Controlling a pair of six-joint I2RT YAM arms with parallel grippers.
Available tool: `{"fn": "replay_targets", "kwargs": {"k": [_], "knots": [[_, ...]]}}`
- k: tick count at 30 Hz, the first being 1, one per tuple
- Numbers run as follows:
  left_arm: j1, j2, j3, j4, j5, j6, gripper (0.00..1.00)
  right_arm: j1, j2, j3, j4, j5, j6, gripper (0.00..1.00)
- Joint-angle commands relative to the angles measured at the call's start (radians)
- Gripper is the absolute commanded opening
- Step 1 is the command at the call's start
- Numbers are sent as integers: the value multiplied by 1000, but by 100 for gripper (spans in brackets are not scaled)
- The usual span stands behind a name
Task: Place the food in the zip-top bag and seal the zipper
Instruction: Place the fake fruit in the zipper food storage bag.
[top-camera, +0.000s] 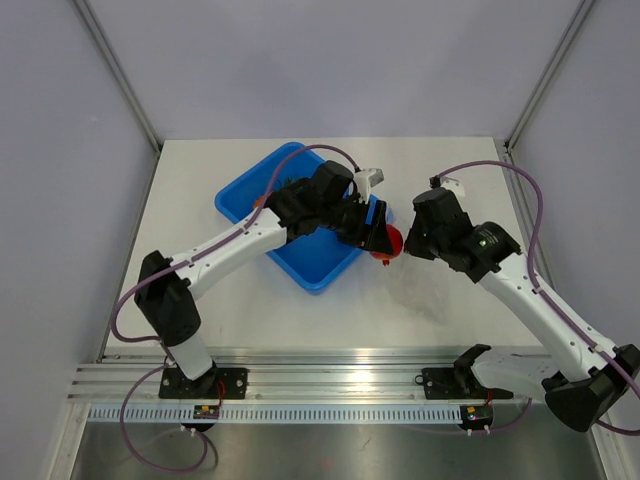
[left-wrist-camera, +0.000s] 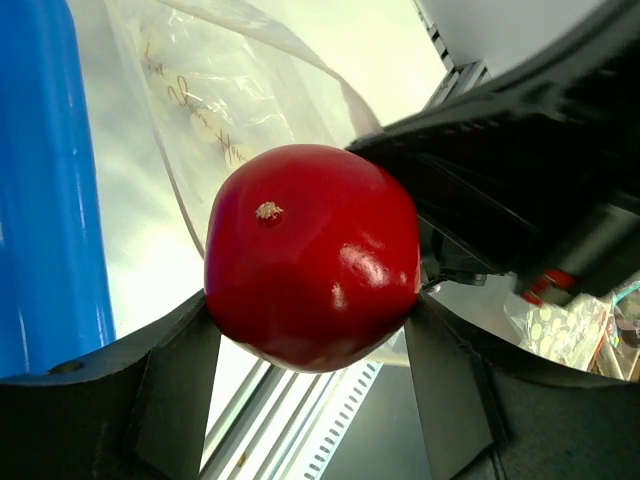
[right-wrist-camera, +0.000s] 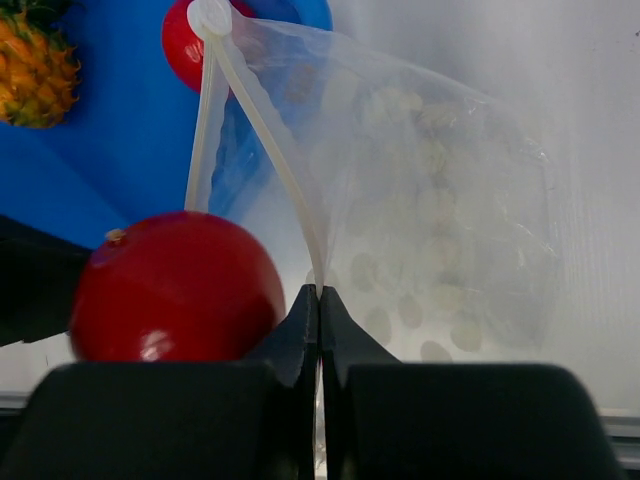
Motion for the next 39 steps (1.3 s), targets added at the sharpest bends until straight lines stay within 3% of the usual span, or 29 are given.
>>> {"fn": "replay_targets", "kwargs": {"k": [1,3,4,6,7,16,22,30,33,39], "knots": [[-2,34,53,42,31,-20,53,5,-39,14,30,-11,16,0],[-3,53,55,42,31,-25,55,5,-51,14,28,-14,17,0],[-5,60,58,42,34,-26,61,5,-53,12,25,-15,20,0],[-8,72,66,30,40,-23,81,5,-56,12,22,-16,23,0],[-11,78,78,22,47,-16,99,5,-61,11,20,-15,22,0],[-26,-2,142,-73,-3,61,98,5,-85,-15,8,9,28,0],[23,-97,104,-111,-78,80,83,5,-99,-20,5,12,29,0],[130,-124,-23,-64,-112,58,77,5,-114,-29,0,12,32,0],[142,-42,19,-131,-218,69,79,5,-116,-29,0,11,32,0],[156,155,150,-171,-340,106,98,5,-122,-34,-9,11,39,0]]}}
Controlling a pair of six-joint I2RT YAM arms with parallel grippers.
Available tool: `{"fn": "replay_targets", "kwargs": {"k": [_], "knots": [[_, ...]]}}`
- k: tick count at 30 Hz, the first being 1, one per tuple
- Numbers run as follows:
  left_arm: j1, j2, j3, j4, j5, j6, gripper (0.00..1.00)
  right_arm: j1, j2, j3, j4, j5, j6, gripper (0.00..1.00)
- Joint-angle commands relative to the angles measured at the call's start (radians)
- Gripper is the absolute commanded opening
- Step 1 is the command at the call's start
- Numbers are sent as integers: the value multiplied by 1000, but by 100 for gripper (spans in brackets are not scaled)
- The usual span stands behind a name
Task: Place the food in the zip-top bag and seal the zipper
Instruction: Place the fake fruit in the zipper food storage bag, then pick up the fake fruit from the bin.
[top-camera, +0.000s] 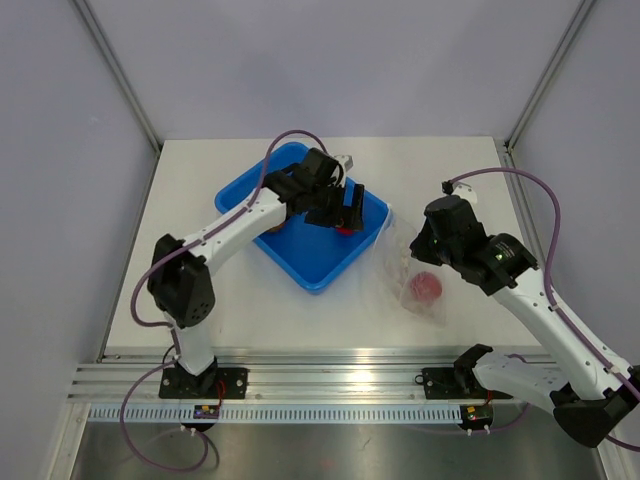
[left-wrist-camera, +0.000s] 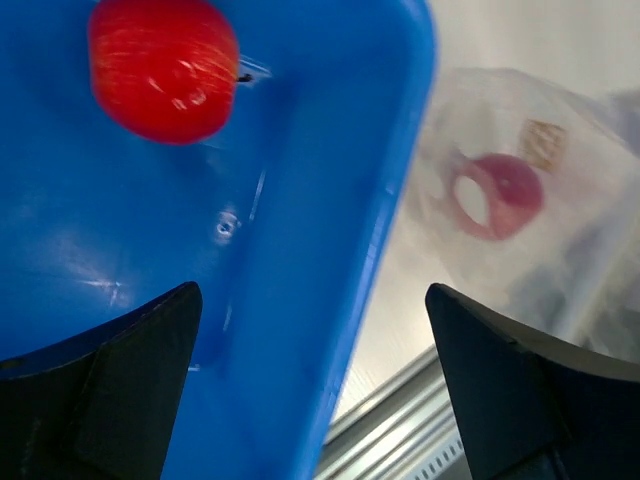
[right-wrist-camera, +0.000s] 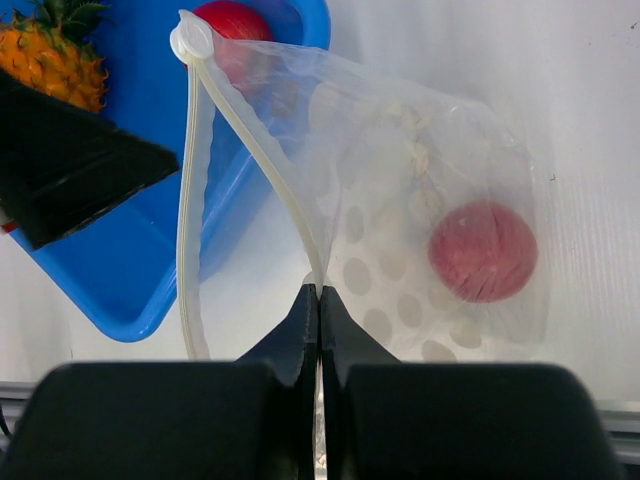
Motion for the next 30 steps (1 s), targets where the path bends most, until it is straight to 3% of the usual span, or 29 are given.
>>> {"fn": "replay_targets", "kwargs": {"k": [1,14,20,24,26,28,30], "knots": [[20,80,96,-11,-104,27,99,5,-21,-4,-2,16,13,0],[66,431,375,-57,-111,70,99,3,-7,6,-5,22,10,0],[68,491,372,-23,-110,69,97,5,9,14,-2,21,4,0],[68,502,374,-35,-130,57,80,5,17,17,-2,21,1,0],[66,476,360,-40,-143,57,67,5,19,20,0,22,-1,0],[68,409,342,-38,-170,54,55,5,23,19,0,22,-1,0],[68,341,287,-16,-188,43,50,5,25,14,4,19,-1,0]]}}
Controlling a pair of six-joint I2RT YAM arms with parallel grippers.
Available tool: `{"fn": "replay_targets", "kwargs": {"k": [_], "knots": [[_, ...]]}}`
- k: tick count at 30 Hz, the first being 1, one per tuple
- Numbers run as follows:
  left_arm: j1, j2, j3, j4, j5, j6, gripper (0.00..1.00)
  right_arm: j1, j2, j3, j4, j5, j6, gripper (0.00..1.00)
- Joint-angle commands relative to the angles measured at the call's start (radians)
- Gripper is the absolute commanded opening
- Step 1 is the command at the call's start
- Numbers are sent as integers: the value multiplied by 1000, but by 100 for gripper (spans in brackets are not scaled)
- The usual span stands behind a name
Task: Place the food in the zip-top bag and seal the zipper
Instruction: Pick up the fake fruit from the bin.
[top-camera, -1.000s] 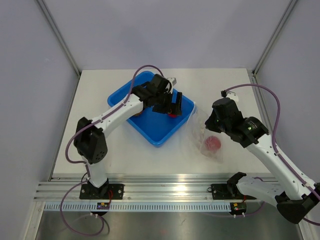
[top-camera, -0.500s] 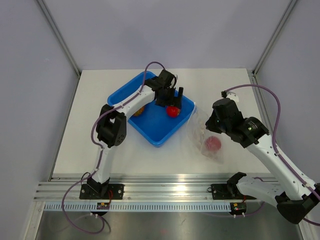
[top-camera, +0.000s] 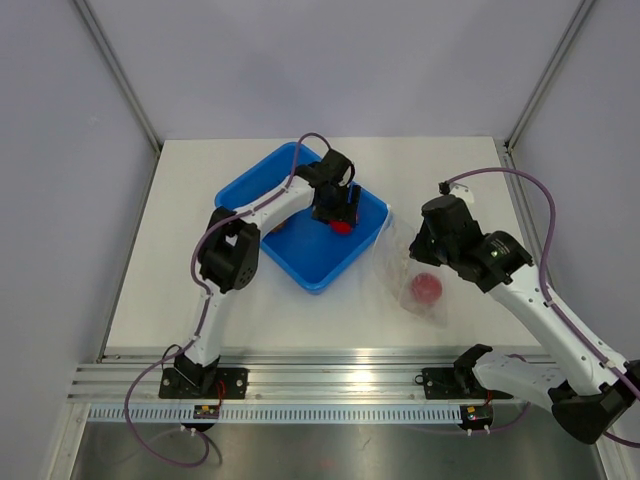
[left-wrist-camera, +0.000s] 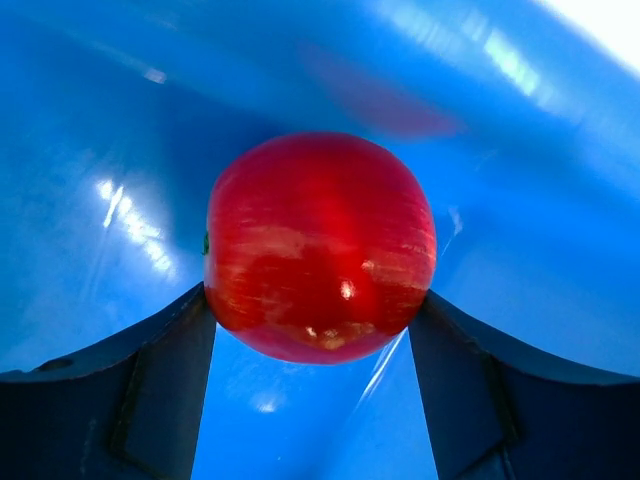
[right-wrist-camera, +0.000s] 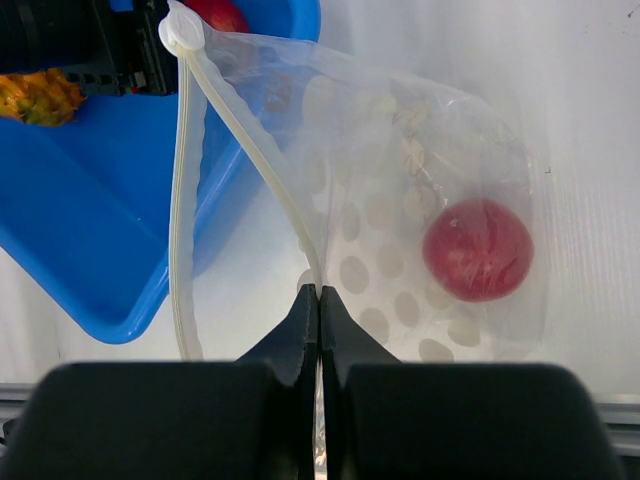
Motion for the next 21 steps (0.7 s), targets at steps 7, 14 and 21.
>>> {"fn": "replay_targets", "kwargs": {"k": [7,14,21], "knots": [[-5,-462,-193,41,-31,-8,38,5,23,3,58,-4,3,0],[-65,-709,-339,73,98,-47,36,5,74,20,95,-7,-8,0],[-114,-715,-420,214,330,-133,36,5,80,34,118,-32,-2,0]]}}
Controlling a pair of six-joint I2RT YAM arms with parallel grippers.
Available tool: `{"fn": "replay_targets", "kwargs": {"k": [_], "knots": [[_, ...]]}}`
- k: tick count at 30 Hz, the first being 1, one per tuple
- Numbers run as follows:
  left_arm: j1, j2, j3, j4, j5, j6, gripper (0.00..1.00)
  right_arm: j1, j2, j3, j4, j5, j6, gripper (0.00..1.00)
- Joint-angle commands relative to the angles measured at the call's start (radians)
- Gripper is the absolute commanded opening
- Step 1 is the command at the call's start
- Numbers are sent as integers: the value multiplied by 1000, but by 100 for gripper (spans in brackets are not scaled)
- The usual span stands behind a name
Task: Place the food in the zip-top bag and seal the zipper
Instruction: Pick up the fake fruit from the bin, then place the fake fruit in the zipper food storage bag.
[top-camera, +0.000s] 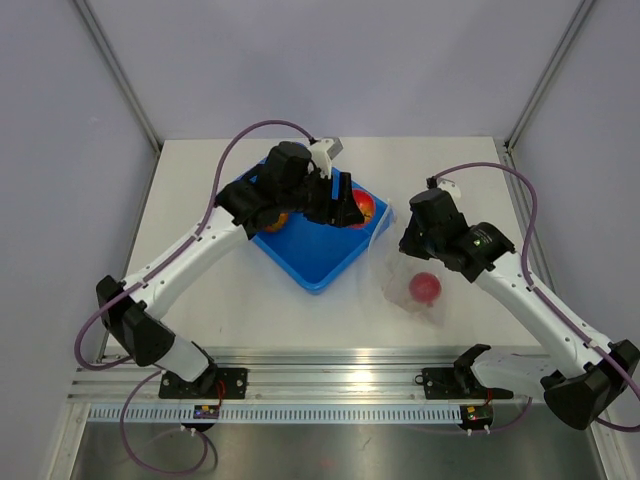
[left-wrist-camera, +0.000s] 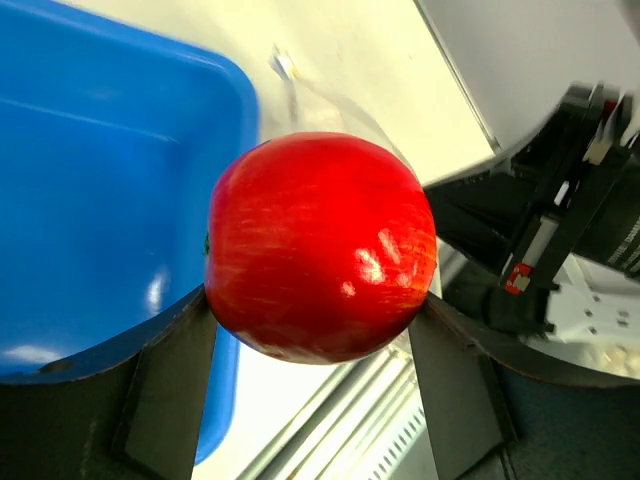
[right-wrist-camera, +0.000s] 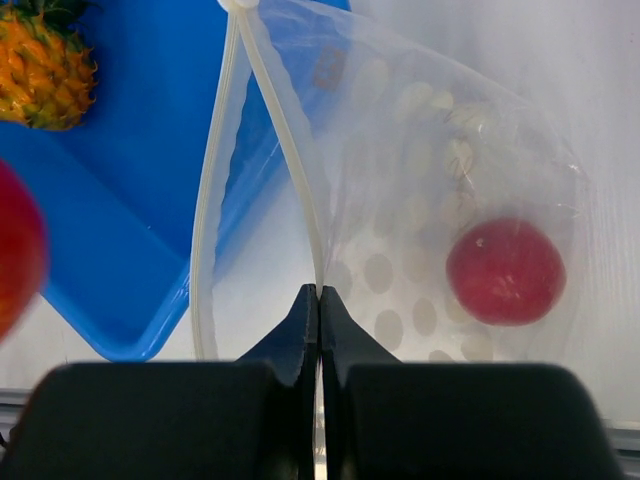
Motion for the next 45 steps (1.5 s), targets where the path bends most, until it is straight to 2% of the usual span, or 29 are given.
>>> {"fn": "replay_targets", "kwargs": {"k": [1,8,15,17,18,19,21,25,28,33,41,45], "knots": [[-28,60,-45,95,155,-69,36,5,-13,36,39,-9,0,0],[-100,154,20,97,135,-80,36,5,-41,28,26,-6,8,0],[-132,237,97,30,66,-64,49,5,-57,39,12,-5,-1,0],[-137,262,122,10,38,-58,65,5,-67,39,13,-9,0,0],[-139,269,128,-6,35,-57,77,5,-70,37,13,-9,2,0],[-143,275,131,-7,35,-55,94,5,-76,34,13,-9,2,0],[-151,271,143,-20,38,-49,99,5,-80,31,6,-3,2,0],[-168,222,155,-32,32,-28,99,5,-97,22,-2,4,6,0],[-174,167,149,-55,21,3,94,5,-106,17,-5,6,8,0],[-172,88,56,-67,-85,20,83,5,-128,19,-20,10,11,0],[-191,84,-73,-15,-79,-32,78,5,-163,8,-43,15,26,0],[-211,113,-59,-16,-71,-14,64,5,-183,6,-45,0,40,0]]}}
